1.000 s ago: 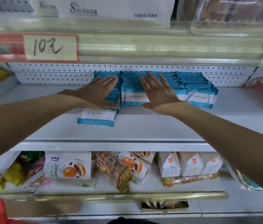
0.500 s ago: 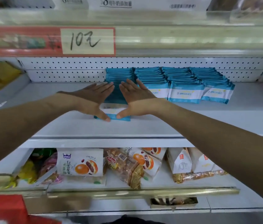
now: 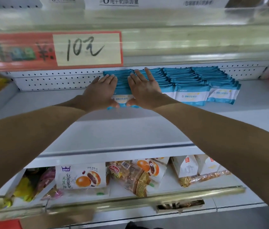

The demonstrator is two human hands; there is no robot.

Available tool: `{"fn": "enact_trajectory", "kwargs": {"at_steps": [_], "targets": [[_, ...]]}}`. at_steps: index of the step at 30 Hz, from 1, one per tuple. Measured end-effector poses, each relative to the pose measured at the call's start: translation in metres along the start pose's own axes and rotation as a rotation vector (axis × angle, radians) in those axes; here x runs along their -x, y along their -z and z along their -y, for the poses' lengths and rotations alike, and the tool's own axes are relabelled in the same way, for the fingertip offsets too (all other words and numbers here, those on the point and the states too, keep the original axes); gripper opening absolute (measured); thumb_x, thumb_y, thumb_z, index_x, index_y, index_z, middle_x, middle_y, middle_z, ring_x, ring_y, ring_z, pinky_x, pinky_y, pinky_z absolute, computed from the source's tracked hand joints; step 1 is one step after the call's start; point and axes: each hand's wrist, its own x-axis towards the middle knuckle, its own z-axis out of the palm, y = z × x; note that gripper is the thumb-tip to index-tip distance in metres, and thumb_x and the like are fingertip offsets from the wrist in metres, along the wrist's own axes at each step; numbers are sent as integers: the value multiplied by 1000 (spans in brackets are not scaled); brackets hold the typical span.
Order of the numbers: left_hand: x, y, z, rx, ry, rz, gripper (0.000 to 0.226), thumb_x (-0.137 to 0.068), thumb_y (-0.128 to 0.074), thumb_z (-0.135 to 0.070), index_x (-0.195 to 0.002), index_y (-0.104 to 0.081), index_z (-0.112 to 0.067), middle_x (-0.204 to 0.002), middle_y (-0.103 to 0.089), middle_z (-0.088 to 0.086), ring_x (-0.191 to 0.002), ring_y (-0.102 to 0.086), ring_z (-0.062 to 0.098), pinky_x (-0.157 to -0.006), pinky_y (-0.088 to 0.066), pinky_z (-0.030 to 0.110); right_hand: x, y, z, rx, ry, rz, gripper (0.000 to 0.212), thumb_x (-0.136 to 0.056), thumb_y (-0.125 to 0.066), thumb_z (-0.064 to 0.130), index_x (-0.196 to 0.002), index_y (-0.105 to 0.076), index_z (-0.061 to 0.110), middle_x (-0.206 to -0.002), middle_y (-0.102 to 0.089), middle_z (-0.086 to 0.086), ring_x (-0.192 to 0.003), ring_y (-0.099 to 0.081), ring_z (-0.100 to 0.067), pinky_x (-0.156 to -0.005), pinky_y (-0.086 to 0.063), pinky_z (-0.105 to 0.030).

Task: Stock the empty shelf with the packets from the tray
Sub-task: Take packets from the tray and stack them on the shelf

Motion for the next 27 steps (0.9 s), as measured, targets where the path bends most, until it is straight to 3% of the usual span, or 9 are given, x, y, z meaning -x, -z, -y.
{"fn": "enact_trajectory", "kwargs": {"at_steps": [6,15,27], "targets": [[2,-3,2,-17,-18,-27,113,-86,-63,-66,-161,-6,-4,-169,-12,15,-157,-10,27,-127,-9,47,5,-5,-1,-37,7,-48,110,-88,-50,76,-161,-7,6,-169,-15,-10,-158,0,-28,-125,2,-57],[2,3,21,-75,-129,44,132,-75,-73,-70,-162,6,-11,-171,2,6,-158,2,21,-127,-5,42,12,0,-19,-39,101,-12,125,-79,-62,78,-162,1,9,-171,-3,-9,-158,6,-28,-125,3,-59],[8,14,11,87,-43,125,127,-79,-66,-75,-162,5,-12,-171,4,5,-158,1,20,-127,-4,35,24,-8,-45,-115,82,5,123,-80,-54,83,-162,3,10,-172,0,-7,-158,6,-26,-126,1,-56]]}}
